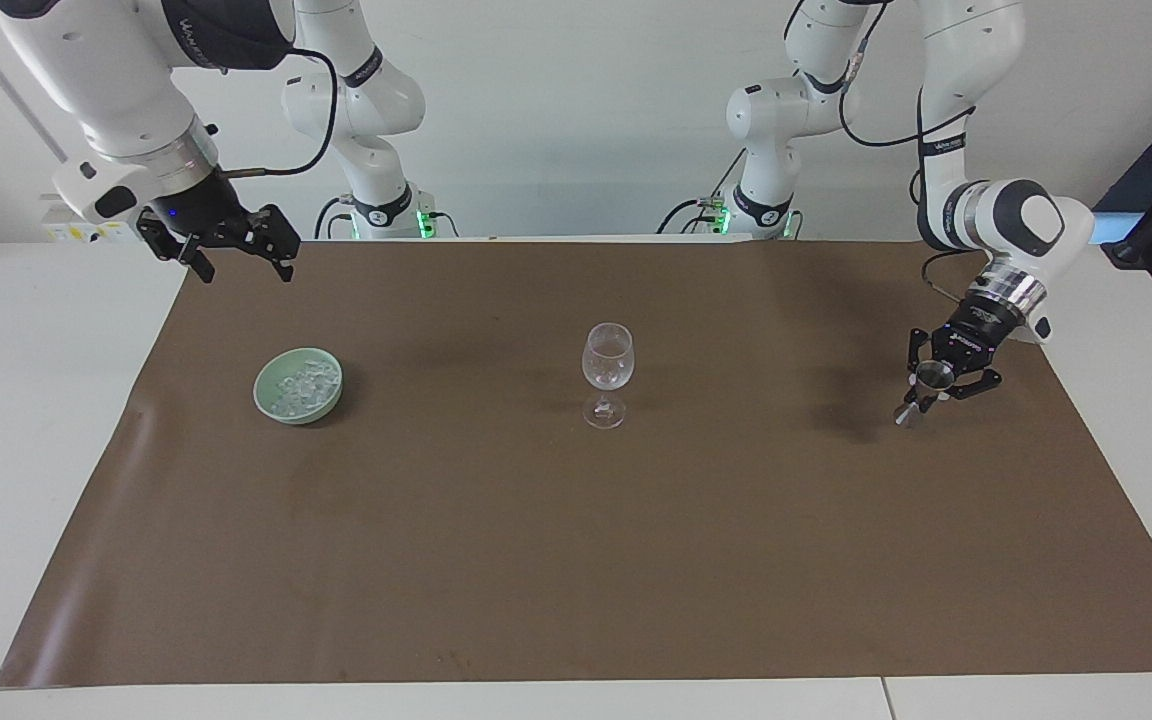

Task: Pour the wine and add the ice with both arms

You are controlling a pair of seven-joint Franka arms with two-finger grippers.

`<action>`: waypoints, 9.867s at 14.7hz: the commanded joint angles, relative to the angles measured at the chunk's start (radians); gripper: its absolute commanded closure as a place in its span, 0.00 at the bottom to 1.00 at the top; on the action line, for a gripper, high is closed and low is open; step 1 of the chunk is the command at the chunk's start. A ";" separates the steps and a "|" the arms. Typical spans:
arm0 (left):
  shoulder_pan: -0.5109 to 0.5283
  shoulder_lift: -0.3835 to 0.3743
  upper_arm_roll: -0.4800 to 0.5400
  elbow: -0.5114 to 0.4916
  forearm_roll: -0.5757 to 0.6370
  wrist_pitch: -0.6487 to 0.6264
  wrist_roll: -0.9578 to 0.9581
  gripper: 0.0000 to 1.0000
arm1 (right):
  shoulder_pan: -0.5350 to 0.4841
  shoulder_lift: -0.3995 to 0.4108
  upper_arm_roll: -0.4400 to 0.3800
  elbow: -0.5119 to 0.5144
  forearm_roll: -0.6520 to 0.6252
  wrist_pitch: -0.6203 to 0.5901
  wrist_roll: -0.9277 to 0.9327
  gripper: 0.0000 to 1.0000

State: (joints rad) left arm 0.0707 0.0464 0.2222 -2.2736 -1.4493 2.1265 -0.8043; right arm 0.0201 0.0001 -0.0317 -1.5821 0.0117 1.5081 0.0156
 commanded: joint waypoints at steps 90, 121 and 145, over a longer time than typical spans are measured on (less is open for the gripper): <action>-0.644 -0.048 -0.382 0.082 0.184 0.998 0.743 1.00 | -0.086 0.037 0.013 -0.596 0.008 0.632 -0.321 0.97; -0.113 -0.132 -0.371 0.051 0.178 0.329 0.126 1.00 | 0.285 0.153 0.016 -0.044 0.010 0.239 0.159 0.95; 0.546 0.197 -0.377 0.031 -0.160 -0.048 0.151 1.00 | 0.673 0.434 0.024 0.288 -0.059 0.286 0.624 0.86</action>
State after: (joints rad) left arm 0.5829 0.2174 -0.1412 -2.2394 -1.5541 2.1017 -0.6600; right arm 0.6945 0.4194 -0.0117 -1.2969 -0.0376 1.7708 0.6202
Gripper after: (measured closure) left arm 0.780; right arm 0.771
